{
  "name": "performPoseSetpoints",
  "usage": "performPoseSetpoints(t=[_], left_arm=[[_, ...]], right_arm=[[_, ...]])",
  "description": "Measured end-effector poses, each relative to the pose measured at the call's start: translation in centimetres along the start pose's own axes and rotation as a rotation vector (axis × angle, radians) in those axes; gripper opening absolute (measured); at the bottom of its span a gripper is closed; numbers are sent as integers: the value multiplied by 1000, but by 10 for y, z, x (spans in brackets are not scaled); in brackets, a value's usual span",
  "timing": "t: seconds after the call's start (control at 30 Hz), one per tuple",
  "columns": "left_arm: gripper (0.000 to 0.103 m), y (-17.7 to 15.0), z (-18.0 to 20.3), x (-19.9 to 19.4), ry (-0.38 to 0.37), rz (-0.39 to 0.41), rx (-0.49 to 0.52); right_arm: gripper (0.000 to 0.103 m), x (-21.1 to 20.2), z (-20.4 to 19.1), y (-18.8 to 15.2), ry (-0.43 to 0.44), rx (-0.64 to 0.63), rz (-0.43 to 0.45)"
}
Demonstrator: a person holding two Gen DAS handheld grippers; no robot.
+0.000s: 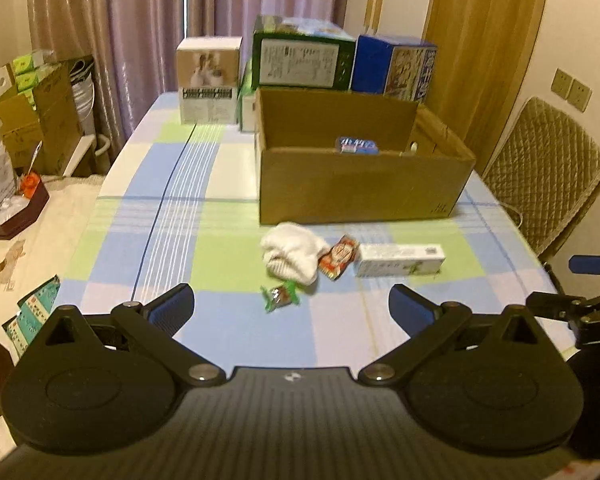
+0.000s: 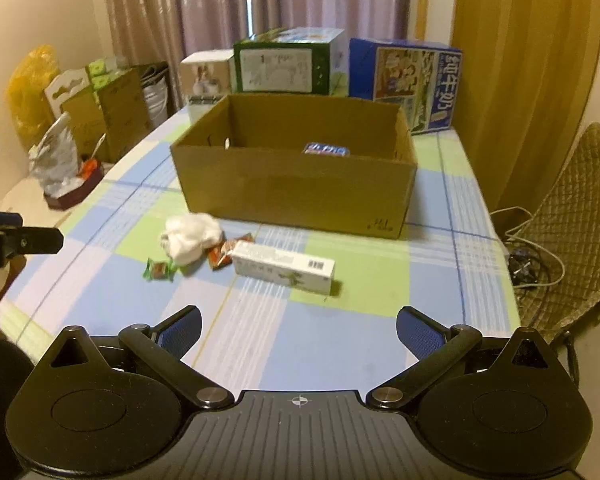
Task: Organize objects
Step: 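Move both grippers back over the remaining items on the table, then grasp the white cream box with the right gripper while the left grasps the green-wrapped candy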
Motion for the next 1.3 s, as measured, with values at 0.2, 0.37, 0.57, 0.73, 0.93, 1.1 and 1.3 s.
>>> performPoseSetpoints(t=[0.2,0.37,0.57,0.73,0.93,1.1,1.3], left_arm=[[102,-13,-10,20,19,-32,9],[101,-21,-9,42,15,-65,48],[101,-27,1,69,-10,-90,118],[101,-29,1,91,-18,-110,148],[100,-26,-3,118,-27,-128,167],[97,-26,-4,139,-40,-151,208],[96,-30,-1,161,-83,-169,276]], right_arm=[[101,18,6,-16,8,-9,-25],[101,34,9,-21,15,-17,-46],[101,56,4,-22,48,-72,-66],[101,78,1,-18,74,-151,-67],[95,109,0,-5,90,-270,-59],[82,142,-6,6,97,-412,-74],[68,183,-12,17,136,-483,-117]])
Point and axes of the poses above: each gripper's, at about its wrist camera, not at the fingertips, and x roughly the way its jaws point, z to its right, y to its top, the point moved 10 cm from there along x, roughly the way its jaws point, and after that the axes turned 1 degree about x, right-handed, at the moved point
